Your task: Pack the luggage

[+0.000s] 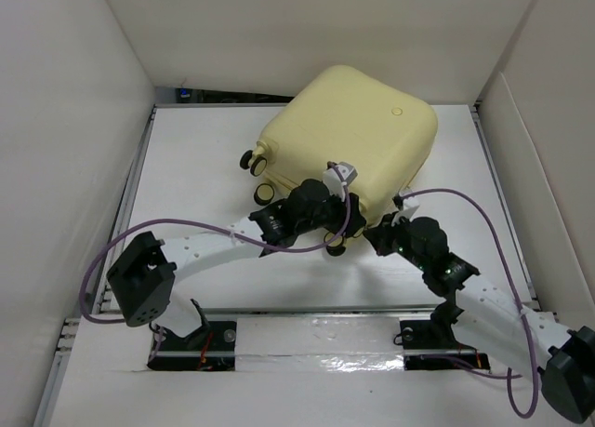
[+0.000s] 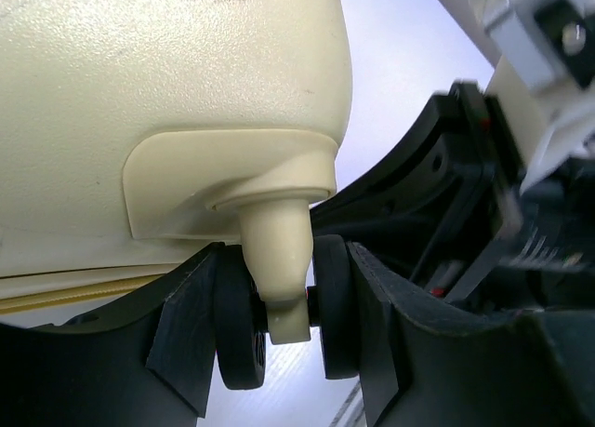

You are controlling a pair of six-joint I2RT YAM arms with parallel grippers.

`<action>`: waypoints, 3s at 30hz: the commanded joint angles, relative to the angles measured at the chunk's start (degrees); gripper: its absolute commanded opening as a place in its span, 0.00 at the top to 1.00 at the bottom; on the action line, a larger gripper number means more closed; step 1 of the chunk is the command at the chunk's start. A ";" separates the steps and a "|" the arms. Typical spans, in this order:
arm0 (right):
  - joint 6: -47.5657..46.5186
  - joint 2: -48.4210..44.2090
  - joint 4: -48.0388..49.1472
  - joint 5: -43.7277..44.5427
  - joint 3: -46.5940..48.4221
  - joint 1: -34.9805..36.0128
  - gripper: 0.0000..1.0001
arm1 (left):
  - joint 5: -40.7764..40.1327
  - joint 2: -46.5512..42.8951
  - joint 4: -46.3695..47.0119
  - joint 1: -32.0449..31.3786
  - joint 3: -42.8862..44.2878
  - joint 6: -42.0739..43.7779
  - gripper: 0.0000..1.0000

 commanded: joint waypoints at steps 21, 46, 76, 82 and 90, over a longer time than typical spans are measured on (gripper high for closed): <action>5.79 16.79 43.46 14.88 3.61 23.11 1.00 | 24.49 8.04 11.59 2.78 19.34 -15.39 1.00; 6.67 2.15 36.38 36.33 -7.29 30.75 1.00 | -2.82 -13.31 -2.96 11.82 2.38 -13.22 0.11; 7.37 -2.00 31.35 25.61 -10.46 28.64 1.00 | -7.58 -1.99 -24.01 33.72 12.13 18.86 0.15; 7.55 -0.24 32.14 25.25 -10.28 28.64 1.00 | -6.61 2.50 -23.48 33.72 14.77 19.83 0.35; 7.20 2.92 32.58 27.88 -9.32 28.64 1.00 | -0.19 2.24 -21.80 32.68 13.54 17.47 1.00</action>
